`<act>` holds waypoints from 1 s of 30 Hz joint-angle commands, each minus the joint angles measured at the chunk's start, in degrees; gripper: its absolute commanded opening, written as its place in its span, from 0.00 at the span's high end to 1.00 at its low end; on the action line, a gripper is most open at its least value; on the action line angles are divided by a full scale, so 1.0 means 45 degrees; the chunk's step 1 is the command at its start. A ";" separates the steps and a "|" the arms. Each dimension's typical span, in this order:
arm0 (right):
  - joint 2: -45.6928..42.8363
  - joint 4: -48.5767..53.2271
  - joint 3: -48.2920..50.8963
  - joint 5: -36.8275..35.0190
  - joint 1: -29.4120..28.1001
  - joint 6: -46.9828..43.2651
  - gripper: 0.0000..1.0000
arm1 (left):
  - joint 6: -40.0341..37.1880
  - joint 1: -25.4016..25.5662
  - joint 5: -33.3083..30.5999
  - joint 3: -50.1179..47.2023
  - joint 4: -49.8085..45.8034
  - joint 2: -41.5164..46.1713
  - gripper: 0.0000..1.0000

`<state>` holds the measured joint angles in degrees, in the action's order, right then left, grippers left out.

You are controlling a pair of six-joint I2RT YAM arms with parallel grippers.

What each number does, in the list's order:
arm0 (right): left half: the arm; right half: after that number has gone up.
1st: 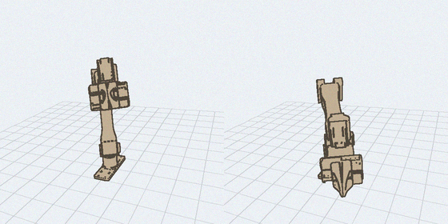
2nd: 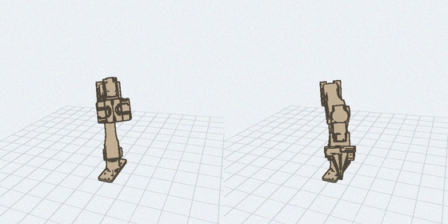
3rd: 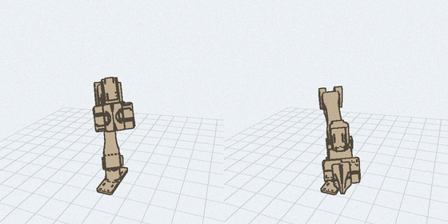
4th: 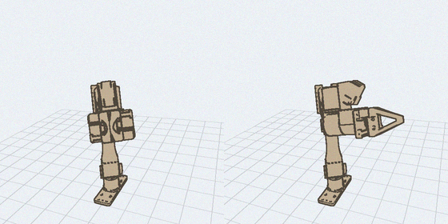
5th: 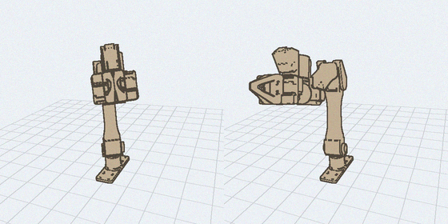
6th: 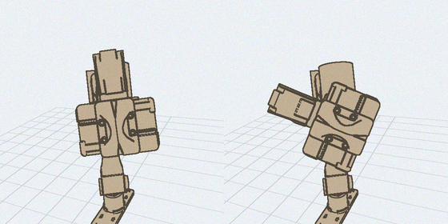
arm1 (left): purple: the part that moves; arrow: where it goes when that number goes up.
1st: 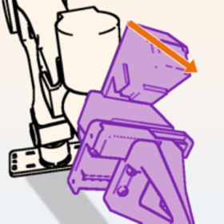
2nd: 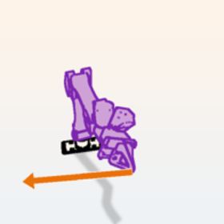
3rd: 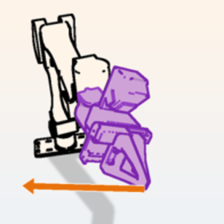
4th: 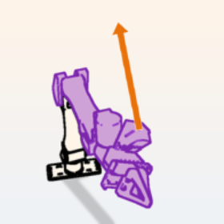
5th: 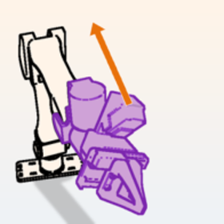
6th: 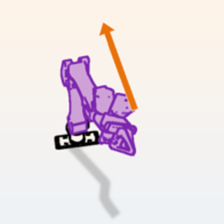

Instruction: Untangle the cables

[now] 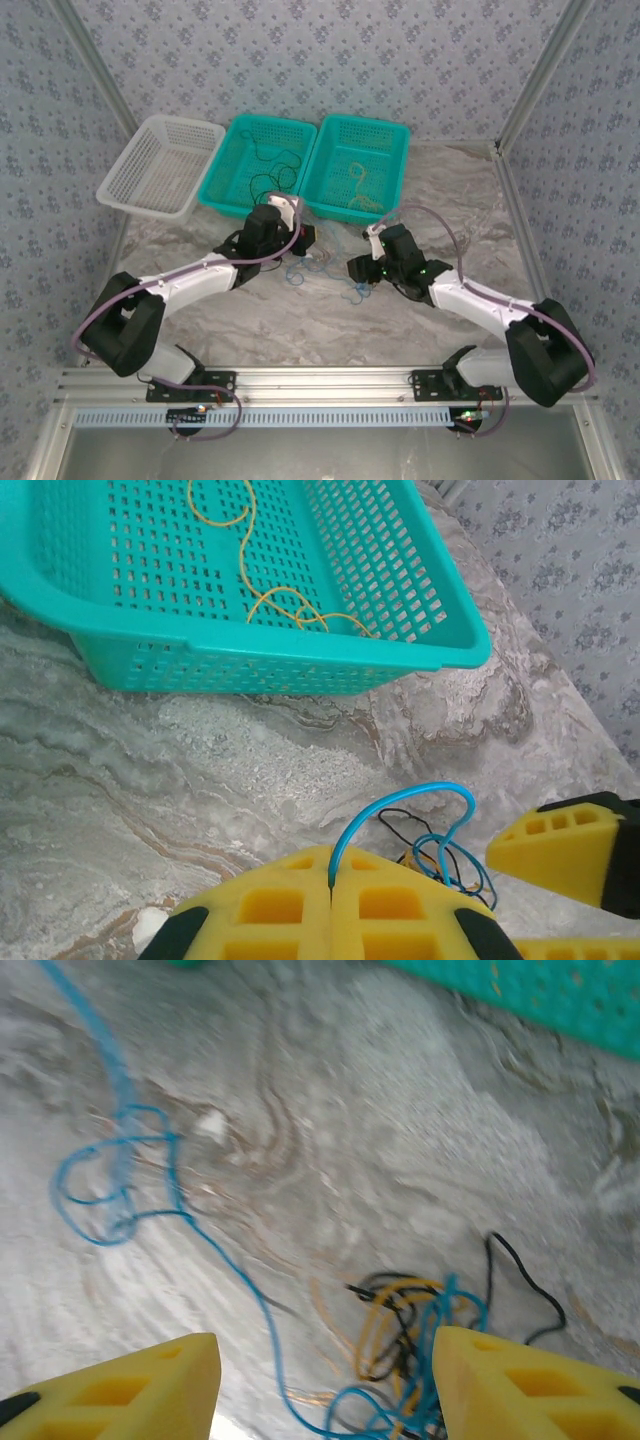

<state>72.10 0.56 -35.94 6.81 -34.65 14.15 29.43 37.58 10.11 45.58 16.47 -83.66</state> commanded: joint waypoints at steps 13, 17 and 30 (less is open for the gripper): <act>0.3212 -0.3178 -0.1020 0.0176 -0.1451 -0.0612 0.36 | 0.3808 -0.1019 0.0522 0.0802 -0.0412 0.1220 1.00; 0.4404 -0.3815 -0.1386 0.0167 -0.1590 -0.1019 0.36 | 0.4323 -0.1187 0.0328 0.0900 -0.0805 0.1794 1.00; 0.6777 -0.4188 -0.2573 -0.0965 -0.2023 -0.1338 0.62 | 0.4252 -0.1278 -0.0351 0.1076 -0.1516 0.2403 1.00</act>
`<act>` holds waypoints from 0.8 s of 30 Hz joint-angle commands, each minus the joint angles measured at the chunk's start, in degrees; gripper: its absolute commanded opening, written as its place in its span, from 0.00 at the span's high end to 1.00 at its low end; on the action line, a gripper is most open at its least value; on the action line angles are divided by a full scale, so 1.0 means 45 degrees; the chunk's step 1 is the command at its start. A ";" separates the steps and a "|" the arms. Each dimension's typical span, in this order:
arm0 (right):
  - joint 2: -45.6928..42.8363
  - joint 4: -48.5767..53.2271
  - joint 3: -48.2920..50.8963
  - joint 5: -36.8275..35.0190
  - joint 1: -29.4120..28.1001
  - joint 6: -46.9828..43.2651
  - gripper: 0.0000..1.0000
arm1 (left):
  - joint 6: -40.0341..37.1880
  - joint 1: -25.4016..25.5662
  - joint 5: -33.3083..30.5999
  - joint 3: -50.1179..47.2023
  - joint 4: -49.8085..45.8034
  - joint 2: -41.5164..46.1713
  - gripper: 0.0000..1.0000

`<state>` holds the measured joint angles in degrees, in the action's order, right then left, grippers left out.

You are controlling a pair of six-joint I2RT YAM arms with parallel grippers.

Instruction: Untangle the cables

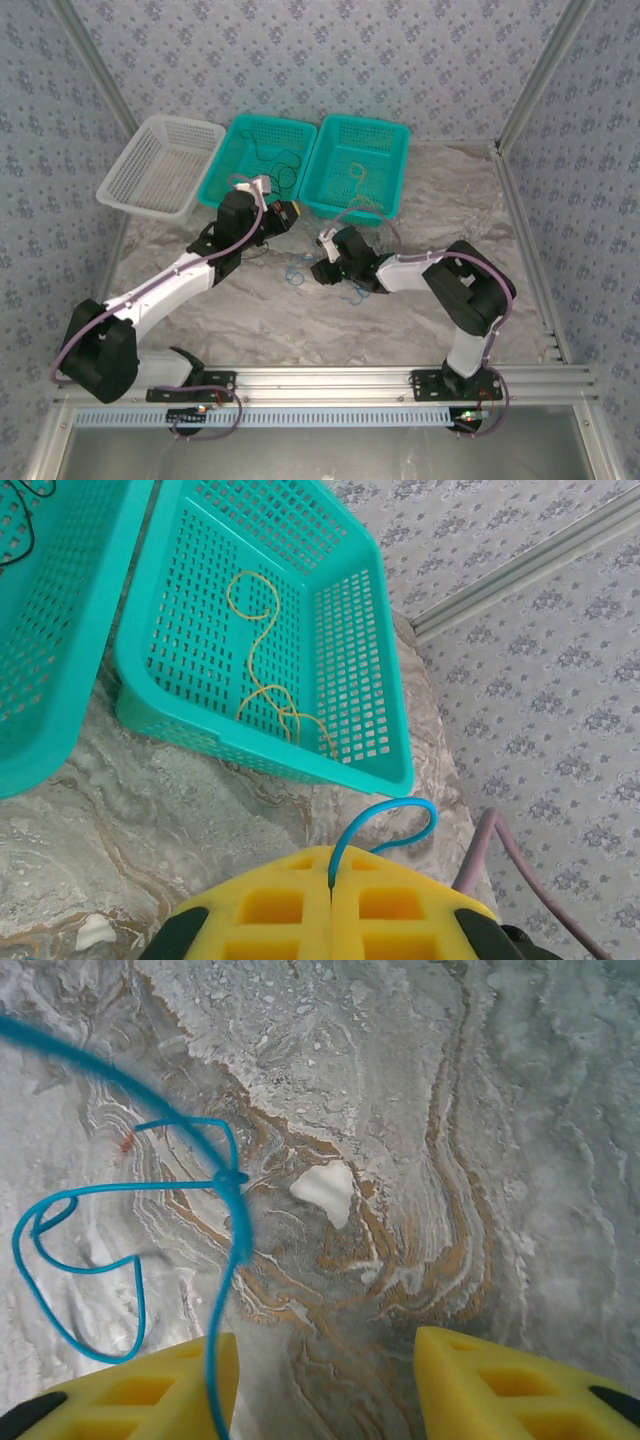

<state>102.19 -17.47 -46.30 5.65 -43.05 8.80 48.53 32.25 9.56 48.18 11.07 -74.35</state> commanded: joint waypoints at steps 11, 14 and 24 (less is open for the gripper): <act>-0.3014 0.0284 0.1691 -0.0616 0.0320 0.0258 1.00 | -0.0101 -0.1316 -0.3655 -0.0291 -0.2693 0.2694 1.00; -0.3664 0.0591 0.1950 -0.0365 0.0688 0.0471 1.00 | 0.0115 -0.1745 -0.4105 -0.0854 -0.2779 0.3448 1.00; -0.4824 0.0503 0.2638 -0.0073 0.2292 0.1333 1.00 | 0.0231 -0.2853 -0.4550 -0.1249 -0.4092 0.4598 1.00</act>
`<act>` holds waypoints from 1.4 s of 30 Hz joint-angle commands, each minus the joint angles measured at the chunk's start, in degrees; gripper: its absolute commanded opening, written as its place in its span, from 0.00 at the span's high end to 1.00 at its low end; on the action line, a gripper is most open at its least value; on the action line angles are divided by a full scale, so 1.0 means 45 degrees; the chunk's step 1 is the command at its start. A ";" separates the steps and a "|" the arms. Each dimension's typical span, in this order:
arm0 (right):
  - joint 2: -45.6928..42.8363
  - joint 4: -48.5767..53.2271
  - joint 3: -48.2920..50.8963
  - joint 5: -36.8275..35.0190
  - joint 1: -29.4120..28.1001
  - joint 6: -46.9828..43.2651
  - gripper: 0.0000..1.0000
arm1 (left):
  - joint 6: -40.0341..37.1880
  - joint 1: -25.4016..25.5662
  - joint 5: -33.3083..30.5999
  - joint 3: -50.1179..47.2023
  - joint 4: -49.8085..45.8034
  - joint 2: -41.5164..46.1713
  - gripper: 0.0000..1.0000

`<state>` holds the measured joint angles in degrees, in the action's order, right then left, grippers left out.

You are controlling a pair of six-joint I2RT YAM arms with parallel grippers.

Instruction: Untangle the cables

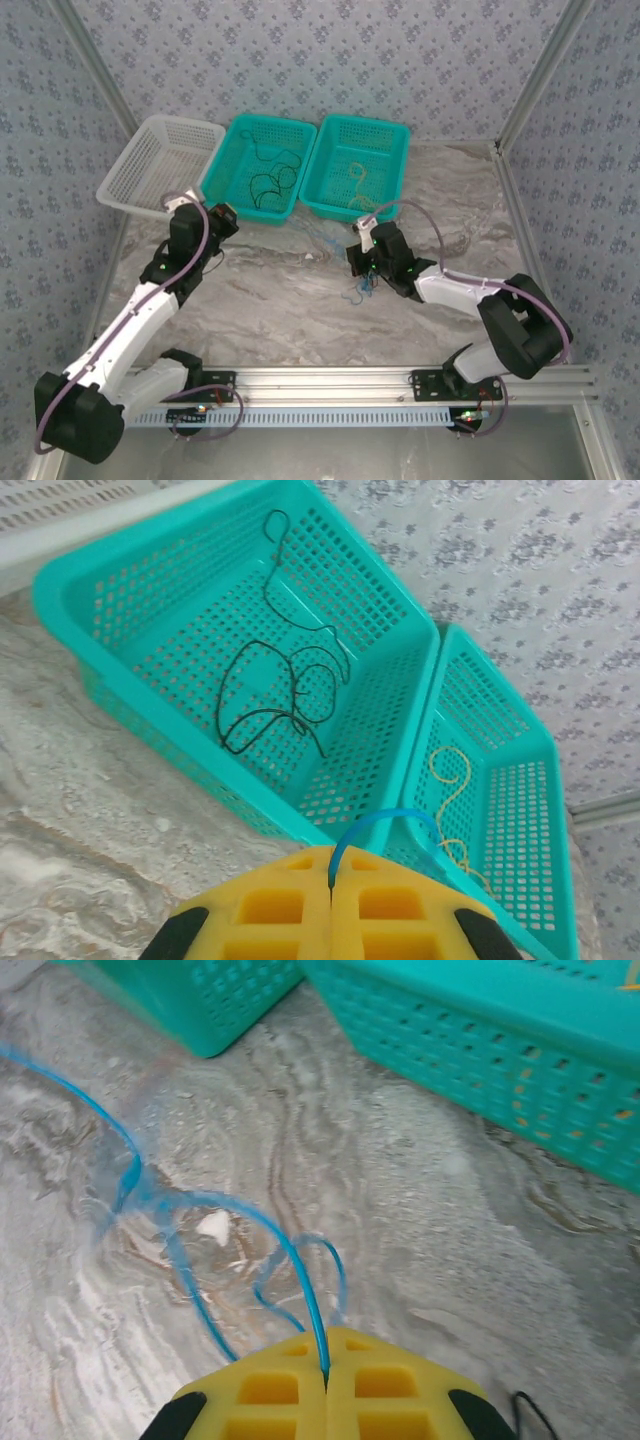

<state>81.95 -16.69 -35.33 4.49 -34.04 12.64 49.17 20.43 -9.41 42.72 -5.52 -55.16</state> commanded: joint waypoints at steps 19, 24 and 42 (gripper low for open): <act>-0.0492 0.0466 0.1169 -0.0470 0.1812 0.1980 1.00 | 0.0437 -0.1515 -0.0682 -0.0333 -0.1106 0.1343 1.00; -0.0437 0.0426 0.1396 -0.0480 0.2070 0.2223 1.00 | 0.0380 -0.1905 -0.0775 -0.0392 -0.1374 0.1764 1.00; -0.1516 0.1256 0.0915 -0.0547 0.2127 0.2870 0.20 | -0.0817 -0.2516 -0.0245 0.0889 -0.2306 0.2119 1.00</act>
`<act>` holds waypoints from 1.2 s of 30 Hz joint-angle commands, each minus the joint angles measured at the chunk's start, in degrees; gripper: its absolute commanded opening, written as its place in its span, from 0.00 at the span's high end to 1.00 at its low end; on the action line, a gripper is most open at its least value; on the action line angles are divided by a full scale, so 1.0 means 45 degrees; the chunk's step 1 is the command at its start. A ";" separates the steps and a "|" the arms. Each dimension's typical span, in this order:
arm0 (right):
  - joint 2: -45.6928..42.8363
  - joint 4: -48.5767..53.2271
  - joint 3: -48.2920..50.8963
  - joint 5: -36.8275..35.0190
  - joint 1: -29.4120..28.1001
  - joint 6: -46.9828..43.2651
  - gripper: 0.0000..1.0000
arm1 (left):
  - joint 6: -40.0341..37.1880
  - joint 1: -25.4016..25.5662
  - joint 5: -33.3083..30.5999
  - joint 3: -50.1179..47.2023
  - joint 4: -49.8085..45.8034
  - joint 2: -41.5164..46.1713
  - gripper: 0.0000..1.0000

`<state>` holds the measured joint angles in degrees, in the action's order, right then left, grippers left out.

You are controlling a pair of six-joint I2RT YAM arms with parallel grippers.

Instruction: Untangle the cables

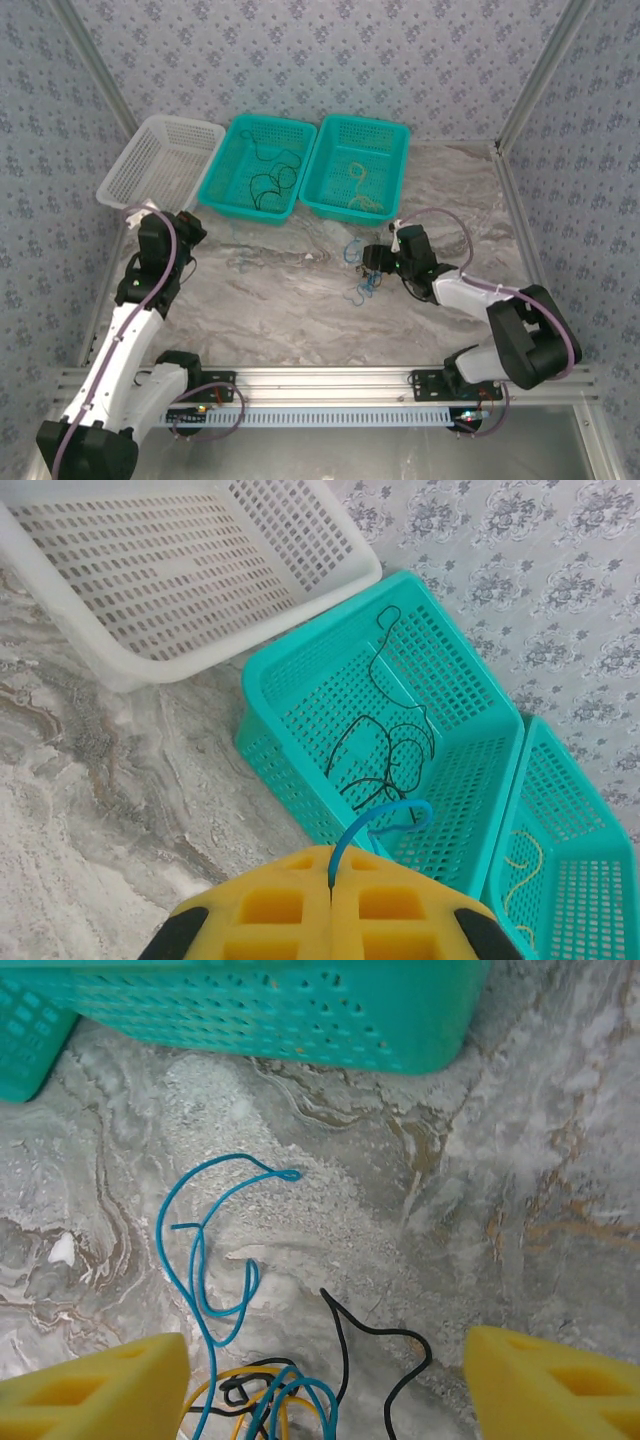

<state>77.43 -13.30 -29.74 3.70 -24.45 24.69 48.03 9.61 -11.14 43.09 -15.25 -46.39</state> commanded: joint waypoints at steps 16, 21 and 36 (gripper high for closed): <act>-0.2234 0.1408 0.0071 -0.2121 0.0163 0.1584 0.00 | -0.2744 -0.0916 0.0270 0.3887 0.0713 -0.1614 1.00; -0.2397 0.1960 -0.0090 -0.2195 0.0181 0.1506 0.00 | -0.3418 -0.1477 0.0564 0.5511 0.1050 -0.2838 1.00; -0.3538 0.2752 -0.0127 -0.2346 0.0155 0.0848 0.00 | -0.5380 -0.2856 -0.0497 1.0945 0.0560 -0.7297 1.00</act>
<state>62.63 -2.90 -29.82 -6.68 -23.86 29.93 26.85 -1.21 -10.57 90.26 -13.56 -77.06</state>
